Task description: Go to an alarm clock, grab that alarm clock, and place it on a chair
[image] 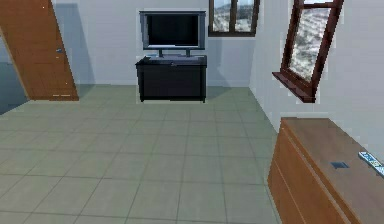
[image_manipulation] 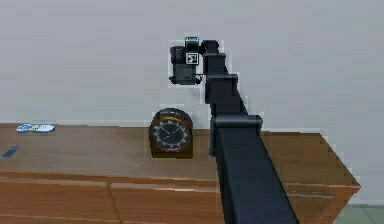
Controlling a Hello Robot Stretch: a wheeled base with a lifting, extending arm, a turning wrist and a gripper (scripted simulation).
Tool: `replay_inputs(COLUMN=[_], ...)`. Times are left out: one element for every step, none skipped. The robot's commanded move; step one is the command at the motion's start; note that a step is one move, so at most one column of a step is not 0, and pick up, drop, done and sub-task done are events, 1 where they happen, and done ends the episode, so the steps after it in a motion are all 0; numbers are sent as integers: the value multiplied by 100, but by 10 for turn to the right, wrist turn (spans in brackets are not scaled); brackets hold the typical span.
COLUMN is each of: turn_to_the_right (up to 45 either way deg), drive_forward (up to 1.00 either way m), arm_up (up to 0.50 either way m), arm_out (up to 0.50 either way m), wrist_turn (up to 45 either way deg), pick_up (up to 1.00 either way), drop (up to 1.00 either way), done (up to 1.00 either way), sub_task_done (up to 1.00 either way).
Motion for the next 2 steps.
replay_inputs(turn_to_the_right=[0, 0], drive_forward=[0, 0], arm_up=[-24, 0], arm_out=[0, 0], wrist_turn=[0, 0], pick_up=[0, 100], drop=[0, 0], done=[0, 0], sub_task_done=[0, 0])
